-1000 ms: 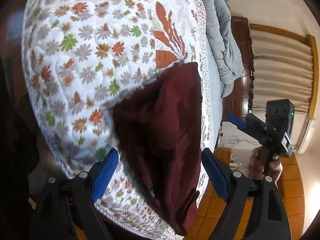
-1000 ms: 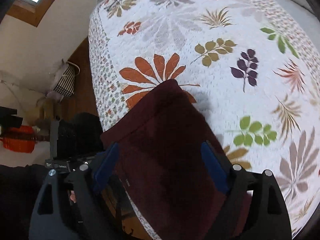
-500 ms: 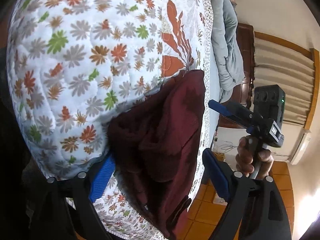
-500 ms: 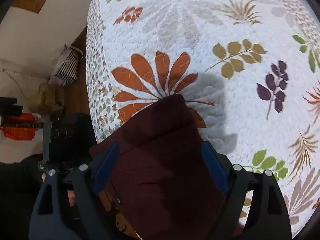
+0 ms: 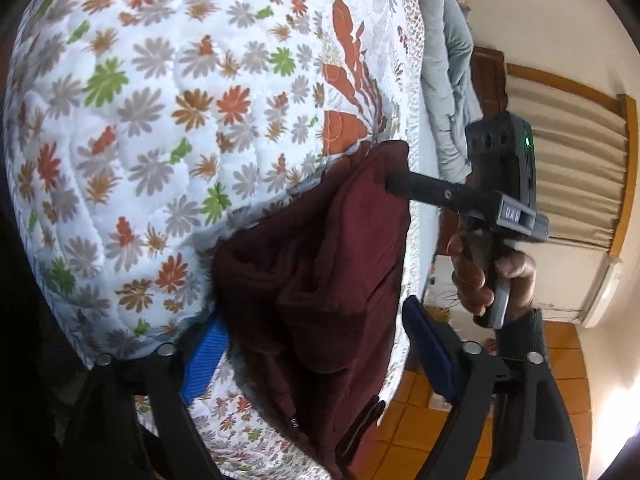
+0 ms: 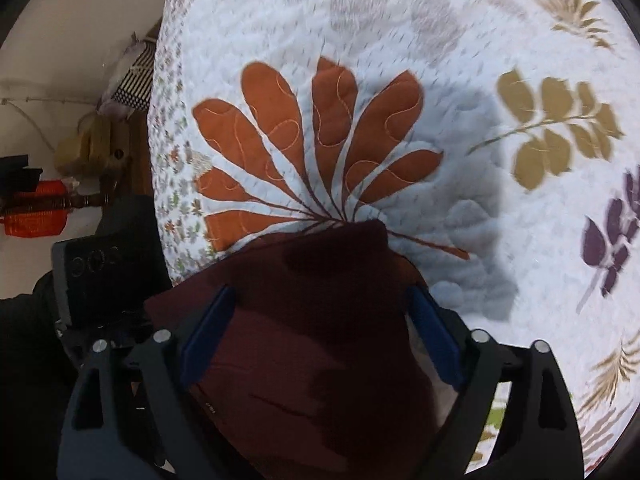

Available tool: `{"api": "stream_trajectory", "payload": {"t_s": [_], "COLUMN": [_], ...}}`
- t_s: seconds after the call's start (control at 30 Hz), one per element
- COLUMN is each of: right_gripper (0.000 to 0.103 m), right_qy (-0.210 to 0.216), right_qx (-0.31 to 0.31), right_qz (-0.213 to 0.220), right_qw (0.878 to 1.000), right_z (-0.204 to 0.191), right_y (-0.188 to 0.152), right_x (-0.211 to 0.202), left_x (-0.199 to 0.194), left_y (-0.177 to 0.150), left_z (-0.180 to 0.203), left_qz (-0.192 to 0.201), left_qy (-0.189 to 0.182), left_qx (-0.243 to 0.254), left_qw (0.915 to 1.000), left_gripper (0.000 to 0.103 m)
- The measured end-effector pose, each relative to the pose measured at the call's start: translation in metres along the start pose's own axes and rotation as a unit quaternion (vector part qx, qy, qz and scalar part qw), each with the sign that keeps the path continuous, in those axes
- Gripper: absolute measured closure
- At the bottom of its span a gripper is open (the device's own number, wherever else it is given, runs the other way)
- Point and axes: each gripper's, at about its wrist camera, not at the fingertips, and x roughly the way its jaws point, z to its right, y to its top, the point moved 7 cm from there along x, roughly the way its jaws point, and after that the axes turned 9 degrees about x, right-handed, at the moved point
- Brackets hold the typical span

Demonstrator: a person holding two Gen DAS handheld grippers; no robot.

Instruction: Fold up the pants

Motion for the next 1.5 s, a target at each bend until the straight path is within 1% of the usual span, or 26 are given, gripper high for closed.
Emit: {"api": "stream_trajectory", "payload": {"t_s": [0.07,0.1,0.13,0.17,0.2,0.27,0.3,0.4,0.6,0.73,0.9,1.07,1.27,1.5], "right_gripper": [0.011,0.013,0.017,0.029,0.044,0.064,0.069,0.077,0.081,0.081,0.082,0.082,0.082,0.082], "right_qy": [0.000,0.000,0.001,-0.003,-0.009,0.001,0.001,-0.015,-0.046,-0.063,-0.077,-0.092,-0.106,-0.118], "right_qx": [0.000,-0.002,-0.002,0.000,0.004,0.015,0.014,0.007,-0.001,-0.001,0.010,0.015,0.020,0.026], "right_qz": [-0.002,0.001,0.004,0.010,0.013,0.019,0.022,0.034,0.065,0.091,0.125,0.150,0.174,0.195], "right_qw": [1.000,1.000,1.000,1.000,1.000,1.000,1.000,0.999,0.997,0.994,0.989,0.984,0.979,0.973], "right_z": [0.000,0.000,-0.001,0.001,0.005,0.009,0.009,0.003,-0.016,-0.025,-0.033,-0.035,-0.038,-0.042], "right_y": [0.003,0.004,0.005,0.006,0.006,0.004,0.002,-0.005,-0.019,-0.036,-0.057,-0.078,-0.099,-0.123], "right_x": [0.005,0.005,0.003,0.001,-0.002,-0.011,-0.016,-0.024,-0.046,-0.071,-0.097,-0.123,-0.146,-0.164], "left_x": [0.000,-0.002,-0.003,-0.004,-0.005,-0.007,-0.009,-0.013,-0.022,-0.031,-0.039,-0.044,-0.042,-0.042], "left_y": [-0.002,-0.001,-0.002,-0.002,-0.003,-0.004,-0.005,-0.007,-0.011,-0.017,-0.023,-0.035,-0.045,-0.055], "left_z": [-0.004,-0.008,-0.009,-0.011,-0.011,-0.010,-0.009,-0.002,0.036,0.066,0.096,0.128,0.160,0.178], "left_qz": [-0.005,-0.007,-0.009,-0.010,-0.011,-0.011,-0.012,-0.013,0.001,0.012,0.017,0.018,0.018,0.014], "left_qy": [0.015,0.017,0.015,0.015,0.015,0.018,0.017,0.015,0.015,0.020,0.016,0.016,0.012,0.005], "left_qx": [-0.002,-0.006,-0.010,-0.011,-0.012,-0.006,-0.003,0.009,0.073,0.120,0.157,0.200,0.232,0.257], "left_qw": [0.9999,0.9998,0.9998,0.9998,0.9998,0.9998,0.9998,0.9998,0.9972,0.9925,0.9872,0.9795,0.9726,0.9662], "left_gripper": [0.047,0.049,0.052,0.055,0.056,0.062,0.063,0.068,0.071,0.071,0.071,0.071,0.072,0.072]}}
